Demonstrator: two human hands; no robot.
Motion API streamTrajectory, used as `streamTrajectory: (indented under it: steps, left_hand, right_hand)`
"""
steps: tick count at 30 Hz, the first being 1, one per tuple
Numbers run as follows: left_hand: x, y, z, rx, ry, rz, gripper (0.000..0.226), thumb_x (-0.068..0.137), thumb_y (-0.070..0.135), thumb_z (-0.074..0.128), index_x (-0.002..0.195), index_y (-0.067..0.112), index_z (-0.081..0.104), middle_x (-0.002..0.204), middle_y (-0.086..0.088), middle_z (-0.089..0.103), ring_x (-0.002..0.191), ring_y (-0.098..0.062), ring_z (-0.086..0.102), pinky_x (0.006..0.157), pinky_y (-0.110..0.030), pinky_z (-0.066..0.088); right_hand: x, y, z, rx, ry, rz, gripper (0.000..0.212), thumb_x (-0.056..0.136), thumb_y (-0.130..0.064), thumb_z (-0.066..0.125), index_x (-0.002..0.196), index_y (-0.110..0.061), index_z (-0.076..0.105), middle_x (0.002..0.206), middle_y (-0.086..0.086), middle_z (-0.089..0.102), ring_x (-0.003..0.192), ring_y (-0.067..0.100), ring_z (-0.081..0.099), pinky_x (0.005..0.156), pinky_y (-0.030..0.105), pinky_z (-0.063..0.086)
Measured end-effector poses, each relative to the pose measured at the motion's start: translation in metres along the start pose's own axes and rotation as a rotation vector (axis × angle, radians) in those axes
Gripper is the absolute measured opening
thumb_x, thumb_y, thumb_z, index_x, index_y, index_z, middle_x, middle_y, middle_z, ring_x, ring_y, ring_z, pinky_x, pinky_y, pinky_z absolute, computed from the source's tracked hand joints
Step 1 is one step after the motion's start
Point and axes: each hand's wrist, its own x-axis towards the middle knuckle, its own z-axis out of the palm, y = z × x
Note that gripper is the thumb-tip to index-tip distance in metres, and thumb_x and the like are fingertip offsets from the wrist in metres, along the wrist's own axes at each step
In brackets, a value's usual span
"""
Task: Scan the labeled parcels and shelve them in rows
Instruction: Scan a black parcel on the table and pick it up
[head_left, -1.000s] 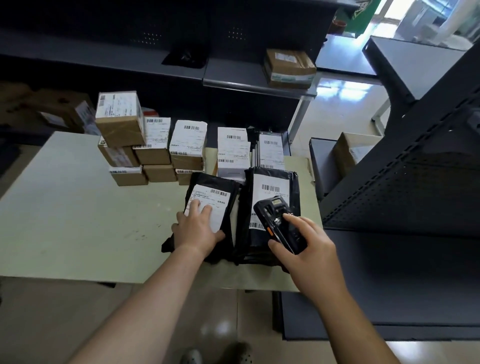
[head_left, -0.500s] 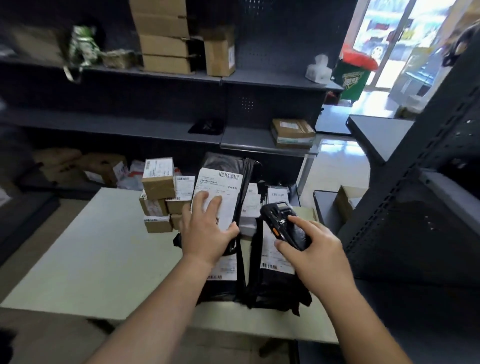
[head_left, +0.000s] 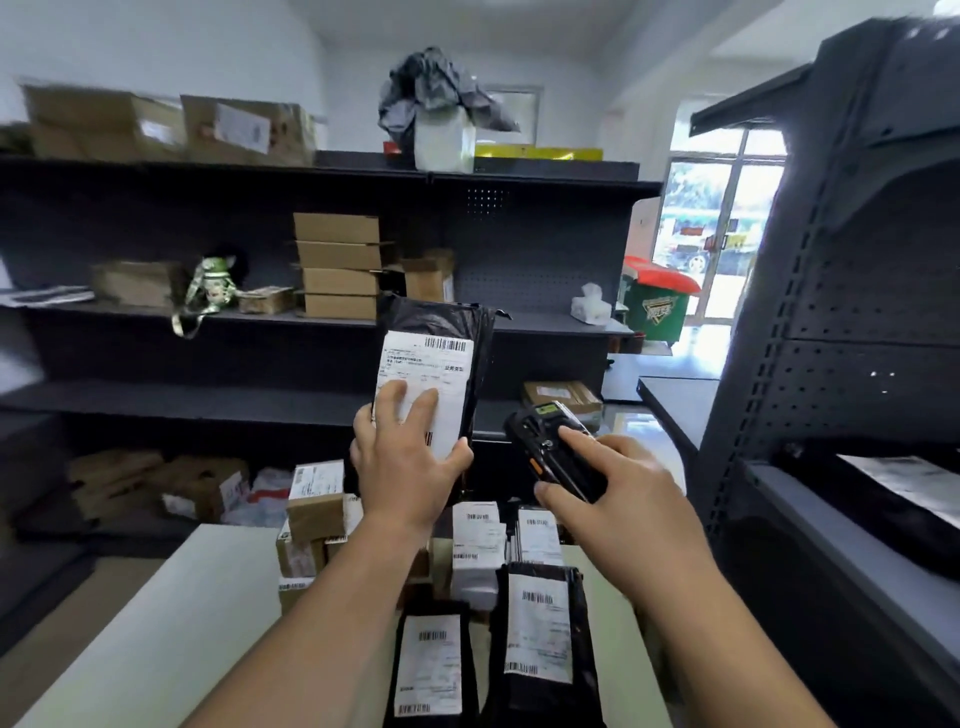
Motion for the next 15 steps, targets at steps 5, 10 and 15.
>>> streamTrajectory:
  steps: [5,10,15]
  left_hand:
    - [0.006,0.005,-0.006,-0.005,0.043,0.021,0.058,0.075,0.047,0.074,0.127,0.032,0.054,0.145,0.006,0.029,0.133,-0.029,0.028,0.104,-0.052,0.037]
    - [0.004,0.003,-0.002,0.025,0.055,0.02,0.06,0.073,0.048,0.074,0.128,0.032,0.054,0.144,0.005,0.03,0.132,-0.031,0.031,0.102,-0.054,0.038]
    - [0.0,0.0,0.002,0.059,0.063,0.026,0.062,0.073,0.048,0.075,0.128,0.03,0.055,0.143,0.003,0.033,0.129,-0.031,0.033,0.1,-0.053,0.039]
  right_hand:
    - [-0.006,-0.012,-0.02,-0.074,-0.017,-0.044,0.053,0.084,-0.058,0.06,0.135,-0.053,0.047,0.115,-0.02,0.046,0.104,0.005,0.051,0.079,0.025,0.046]
    - [-0.012,-0.027,-0.031,-0.14,-0.064,-0.095,0.046,0.084,-0.059,0.057,0.129,-0.054,0.047,0.113,-0.02,0.047,0.104,0.006,0.05,0.078,0.025,0.044]
    - [-0.017,-0.03,-0.036,-0.181,-0.087,-0.092,0.047,0.083,-0.058,0.057,0.129,-0.054,0.048,0.11,-0.019,0.048,0.103,0.007,0.051,0.08,0.025,0.044]
